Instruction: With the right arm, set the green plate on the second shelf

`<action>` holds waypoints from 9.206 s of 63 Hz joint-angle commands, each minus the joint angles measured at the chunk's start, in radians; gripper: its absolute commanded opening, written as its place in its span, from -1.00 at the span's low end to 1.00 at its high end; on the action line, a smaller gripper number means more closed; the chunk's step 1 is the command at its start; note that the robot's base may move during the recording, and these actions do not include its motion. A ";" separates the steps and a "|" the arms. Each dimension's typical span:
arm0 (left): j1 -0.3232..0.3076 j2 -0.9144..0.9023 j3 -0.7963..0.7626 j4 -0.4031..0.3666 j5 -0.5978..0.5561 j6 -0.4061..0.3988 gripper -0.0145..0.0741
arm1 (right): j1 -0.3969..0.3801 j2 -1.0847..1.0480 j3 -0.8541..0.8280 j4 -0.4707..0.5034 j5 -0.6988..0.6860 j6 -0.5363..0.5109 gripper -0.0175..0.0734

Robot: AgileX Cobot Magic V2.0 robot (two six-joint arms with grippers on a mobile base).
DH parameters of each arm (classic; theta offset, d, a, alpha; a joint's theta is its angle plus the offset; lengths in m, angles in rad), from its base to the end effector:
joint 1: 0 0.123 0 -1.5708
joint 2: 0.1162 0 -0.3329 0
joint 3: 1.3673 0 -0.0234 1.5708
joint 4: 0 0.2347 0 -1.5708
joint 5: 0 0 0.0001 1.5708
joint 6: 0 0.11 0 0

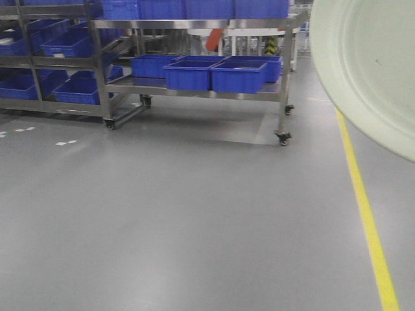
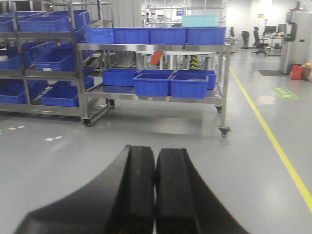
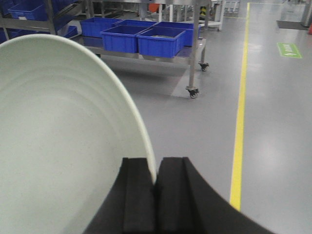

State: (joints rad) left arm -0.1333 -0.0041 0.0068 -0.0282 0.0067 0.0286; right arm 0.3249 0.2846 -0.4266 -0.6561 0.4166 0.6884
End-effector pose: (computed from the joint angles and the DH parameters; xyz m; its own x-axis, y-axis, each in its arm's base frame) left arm 0.0106 -0.0015 0.2118 0.0772 -0.0099 -0.9970 0.1331 0.9911 0.0004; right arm 0.0302 -0.0185 0.3175 -0.1076 0.0404 -0.9934 -0.0689 0.9965 0.0479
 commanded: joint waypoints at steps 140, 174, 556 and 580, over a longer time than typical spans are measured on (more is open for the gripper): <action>-0.002 -0.016 0.040 -0.006 -0.083 -0.002 -0.38 | -0.007 0.013 -0.029 -0.032 -0.069 0.007 -0.56; -0.002 -0.016 0.040 -0.006 -0.083 -0.002 -0.38 | -0.007 0.013 -0.029 -0.032 -0.069 0.007 -0.56; -0.002 -0.016 0.040 -0.006 -0.083 -0.002 -0.38 | -0.164 0.357 -0.318 0.166 -0.341 -0.262 -0.56; -0.002 -0.016 0.040 -0.006 -0.083 -0.002 -0.38 | -0.237 -0.027 0.091 0.696 -0.511 -0.842 -0.56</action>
State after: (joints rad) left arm -0.1333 -0.0041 0.0068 -0.0282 0.0067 0.0286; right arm 0.1059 0.3285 -0.3873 -0.0064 0.0159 -0.0920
